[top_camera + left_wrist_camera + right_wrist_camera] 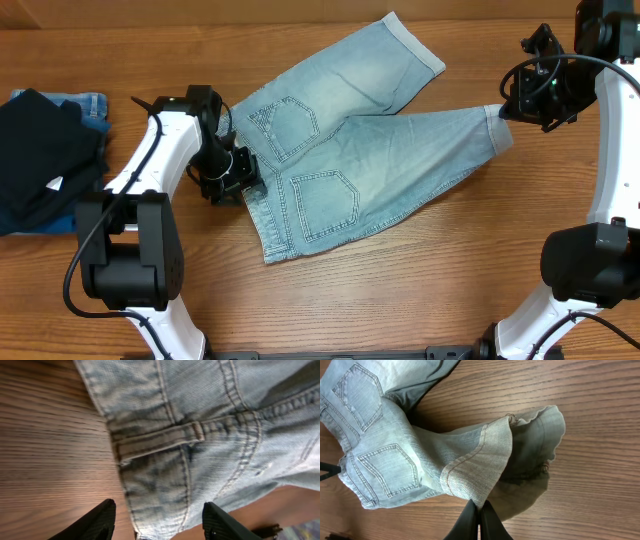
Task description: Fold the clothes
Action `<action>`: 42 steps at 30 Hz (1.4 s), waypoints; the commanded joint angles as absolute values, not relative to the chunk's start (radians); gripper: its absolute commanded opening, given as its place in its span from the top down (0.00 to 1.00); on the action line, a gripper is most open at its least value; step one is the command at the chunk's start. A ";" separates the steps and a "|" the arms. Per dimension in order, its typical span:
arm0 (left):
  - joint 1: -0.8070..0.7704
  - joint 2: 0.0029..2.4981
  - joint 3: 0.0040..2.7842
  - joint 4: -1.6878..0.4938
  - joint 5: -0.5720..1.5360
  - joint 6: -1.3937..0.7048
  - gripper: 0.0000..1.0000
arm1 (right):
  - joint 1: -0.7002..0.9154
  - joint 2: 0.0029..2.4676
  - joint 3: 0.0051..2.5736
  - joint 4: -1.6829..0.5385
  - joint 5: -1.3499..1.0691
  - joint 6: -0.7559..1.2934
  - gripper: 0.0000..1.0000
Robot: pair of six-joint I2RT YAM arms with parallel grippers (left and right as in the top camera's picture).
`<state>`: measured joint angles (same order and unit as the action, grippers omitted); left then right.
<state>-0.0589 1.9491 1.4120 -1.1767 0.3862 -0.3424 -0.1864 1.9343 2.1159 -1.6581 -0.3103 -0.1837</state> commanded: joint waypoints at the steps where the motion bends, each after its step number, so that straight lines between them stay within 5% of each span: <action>1: -0.052 1.958 1.407 -1.171 0.356 -0.374 0.40 | -0.192 1.892 2.140 -1.652 -0.307 -0.184 0.96; 11: -0.054 1.958 1.342 -1.078 0.446 -0.386 0.42 | -0.192 1.893 2.140 -1.652 -0.307 -0.184 0.96; 12: -0.054 1.958 1.343 -1.071 0.455 -0.386 0.49 | -0.192 1.892 2.140 -1.652 -0.307 -0.184 0.96; 15: -0.052 1.958 1.343 -1.034 0.487 -0.386 0.91 | -0.192 1.892 2.140 -1.652 -0.307 -0.184 0.96; 16: -0.052 1.958 1.344 -1.022 0.493 -0.387 0.96 | -0.192 1.892 2.140 -1.652 -0.307 -0.184 0.96; 27: 0.107 1.802 1.605 -1.275 0.430 -0.196 0.96 | -0.192 1.892 2.140 -1.652 -0.331 -0.160 0.96; 36: 0.203 1.785 1.732 -1.280 0.430 -0.090 0.96 | -0.121 1.892 2.140 -1.692 -0.394 -0.150 0.96; 42: 0.203 1.785 1.755 -1.280 0.408 -0.048 0.95 | -0.057 1.893 2.140 -1.474 -0.394 -0.150 0.96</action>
